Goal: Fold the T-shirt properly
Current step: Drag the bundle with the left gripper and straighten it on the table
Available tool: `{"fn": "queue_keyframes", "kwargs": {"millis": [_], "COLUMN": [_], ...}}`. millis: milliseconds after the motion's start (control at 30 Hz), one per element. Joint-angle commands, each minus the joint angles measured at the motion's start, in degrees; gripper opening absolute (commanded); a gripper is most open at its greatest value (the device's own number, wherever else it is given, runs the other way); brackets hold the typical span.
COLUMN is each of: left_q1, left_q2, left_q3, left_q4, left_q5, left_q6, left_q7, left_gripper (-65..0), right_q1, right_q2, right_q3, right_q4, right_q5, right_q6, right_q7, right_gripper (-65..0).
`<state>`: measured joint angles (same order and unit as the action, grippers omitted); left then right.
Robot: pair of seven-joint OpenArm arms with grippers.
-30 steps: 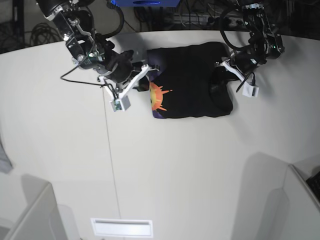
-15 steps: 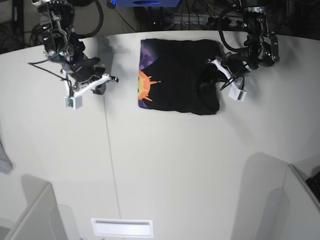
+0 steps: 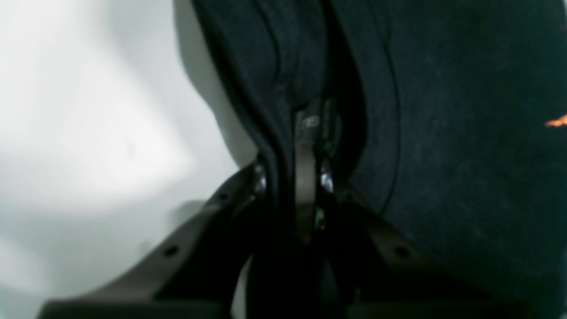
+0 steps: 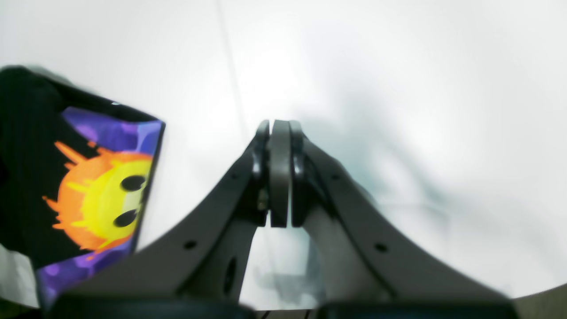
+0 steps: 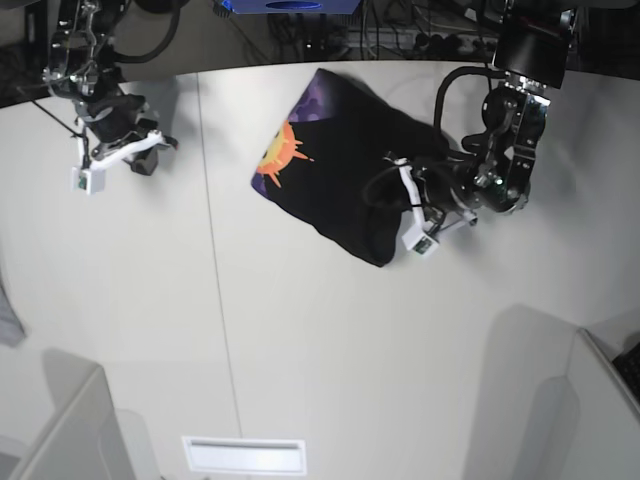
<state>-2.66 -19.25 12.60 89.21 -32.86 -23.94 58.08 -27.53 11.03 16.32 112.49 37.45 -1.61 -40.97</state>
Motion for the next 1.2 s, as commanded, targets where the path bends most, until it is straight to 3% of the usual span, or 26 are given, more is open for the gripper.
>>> {"fn": "queue_keyframes", "kwargs": {"millis": [0, 200, 600, 833, 1000, 1167], "left_q1": [-1.61, -7.85, -19.72, -25.7, -30.18, -32.38], "left_q2": [-0.32, -0.32, 0.3, 0.39, 0.56, 0.48], "left_q3": [1.95, 13.55, 29.82, 39.75, 47.93, 51.62], "left_q4": [0.86, 1.21, 0.77, -1.52, -6.26, -9.6], "left_q5": [1.61, 10.4, 12.77, 12.77, 12.77, 12.77], "left_q6": [-0.19, -0.45, -0.45, -0.54, -0.54, -0.54], "left_q7": [-0.46, -0.46, -1.07, -8.81, -13.29, -17.87], "left_gripper": [-65.0, -65.0, -65.0, -65.0, -65.0, -65.0], "right_q1": [-0.56, -2.67, -3.81, -3.55, -4.34, -4.52], "right_q2": [-0.08, -0.43, -0.87, -5.18, -6.15, -7.29], "right_q3": [1.66, 6.32, 7.82, 10.8, 12.91, 14.15], "right_q4": [0.96, 0.96, 0.79, 0.7, 0.7, 0.7], "right_q5": [0.31, 0.31, 0.31, 0.22, 0.13, 0.13], "right_q6": [0.51, 0.6, 0.6, 0.6, 0.6, 0.6], "right_q7": [0.93, 0.93, 1.28, 1.28, 1.19, 1.1], "right_gripper": [-65.0, -65.0, -65.0, -65.0, -65.0, -65.0]}}
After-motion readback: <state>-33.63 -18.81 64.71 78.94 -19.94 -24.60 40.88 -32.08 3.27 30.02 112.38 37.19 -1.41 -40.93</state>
